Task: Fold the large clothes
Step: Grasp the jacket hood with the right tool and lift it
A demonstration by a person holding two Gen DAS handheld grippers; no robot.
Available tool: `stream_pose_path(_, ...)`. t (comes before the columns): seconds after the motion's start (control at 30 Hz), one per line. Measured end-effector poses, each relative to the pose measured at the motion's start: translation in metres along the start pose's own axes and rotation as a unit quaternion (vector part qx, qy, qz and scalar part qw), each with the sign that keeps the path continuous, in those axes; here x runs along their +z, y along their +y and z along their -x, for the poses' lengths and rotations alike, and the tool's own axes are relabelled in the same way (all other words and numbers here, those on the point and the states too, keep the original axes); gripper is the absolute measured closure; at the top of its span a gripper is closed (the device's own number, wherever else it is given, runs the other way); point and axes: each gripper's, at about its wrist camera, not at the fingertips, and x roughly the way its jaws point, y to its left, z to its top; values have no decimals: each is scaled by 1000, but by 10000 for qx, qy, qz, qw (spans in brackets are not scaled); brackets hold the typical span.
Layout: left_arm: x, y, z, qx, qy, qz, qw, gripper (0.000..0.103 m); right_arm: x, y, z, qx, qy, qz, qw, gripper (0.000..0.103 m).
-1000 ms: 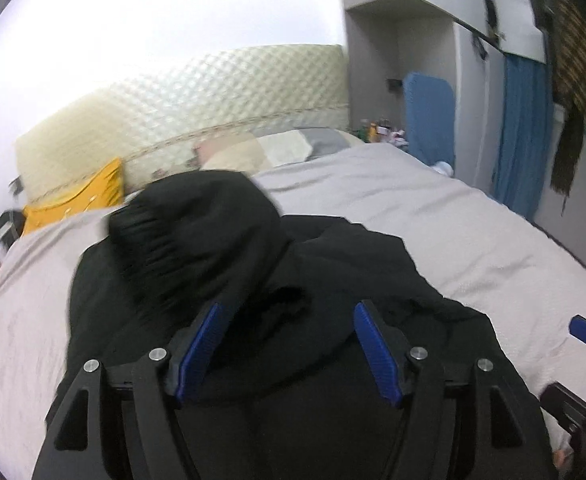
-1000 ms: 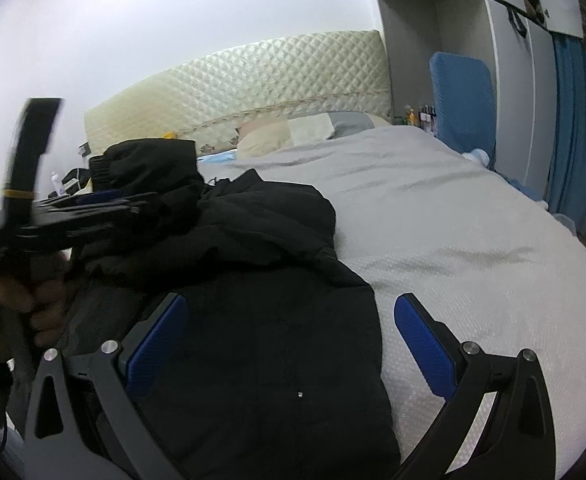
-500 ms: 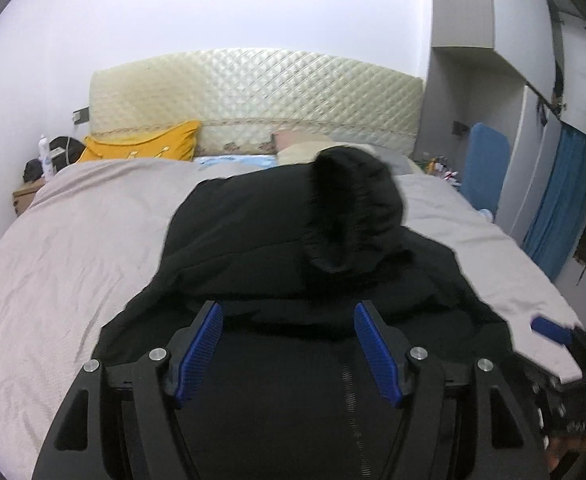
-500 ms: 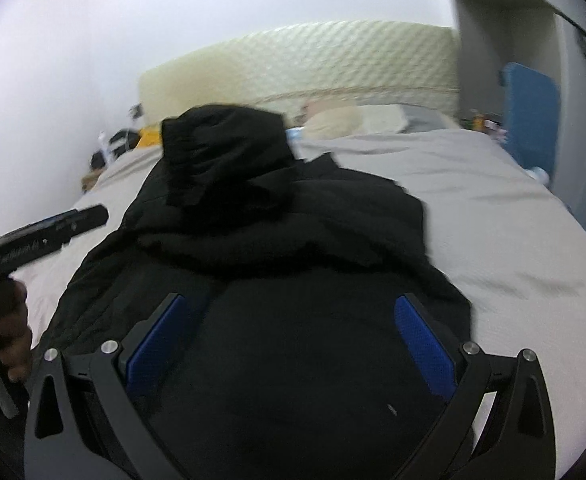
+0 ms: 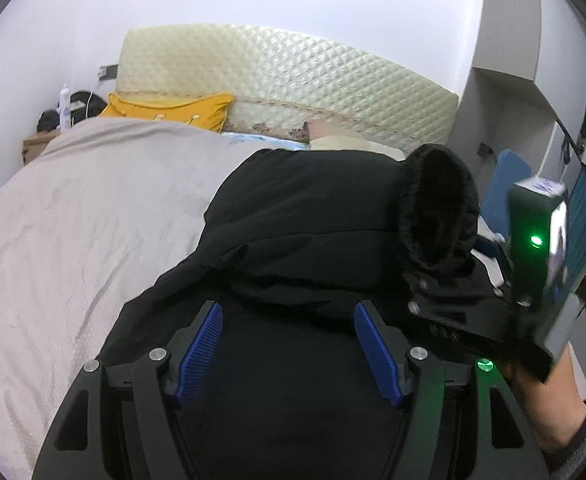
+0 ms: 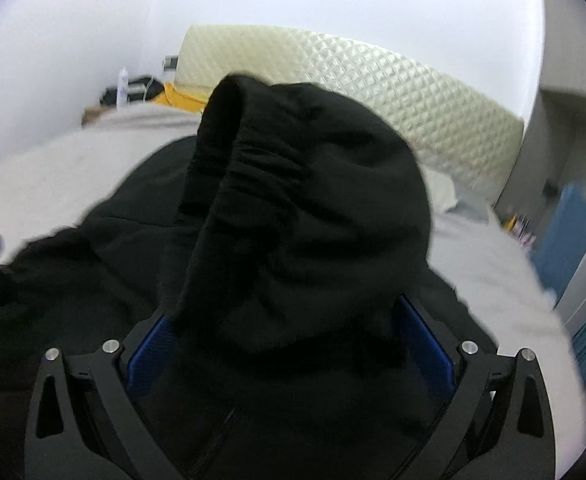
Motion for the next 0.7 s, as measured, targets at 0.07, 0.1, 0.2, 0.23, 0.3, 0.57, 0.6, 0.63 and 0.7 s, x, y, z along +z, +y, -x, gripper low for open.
stream_pose_path(0.07,-1,3,-4,-46,88,73,9999,35,8,3,-4,-177,-6,211,9996,18)
stream_pose_path(0.1,-2,4,-5,-55,103,81,9999,35,14,2,-2,-193,-63,234,9995,28)
stream_pose_path(0.2,-1,4,-4,-112,80,129,9998,35,36,-11,15,-136,-308,0,9994,59)
stream_pose_path(0.23,-1,4,-3,-134,59,140,9998,35,43,-16,22,-106,-380,-124,9991,64)
stream_pose_path(0.3,-1,3,1,-165,-3,161,9997,35,59,-31,36,52,-519,-407,9978,71)
stream_pose_path(0.57,-5,-4,9,-212,-132,100,9996,35,82,-82,74,413,-691,-1613,9836,77)
stream_pose_path(0.6,-5,-5,10,-219,-148,83,9996,35,80,-93,78,448,-720,-1916,9778,77)
stream_pose_path(0.63,-6,-6,11,-227,-168,57,9996,35,78,-103,81,473,-716,-2198,9718,77)
stream_pose_path(0.7,-7,-9,12,-237,-198,23,9995,35,70,-122,83,474,-667,-2683,9598,77)
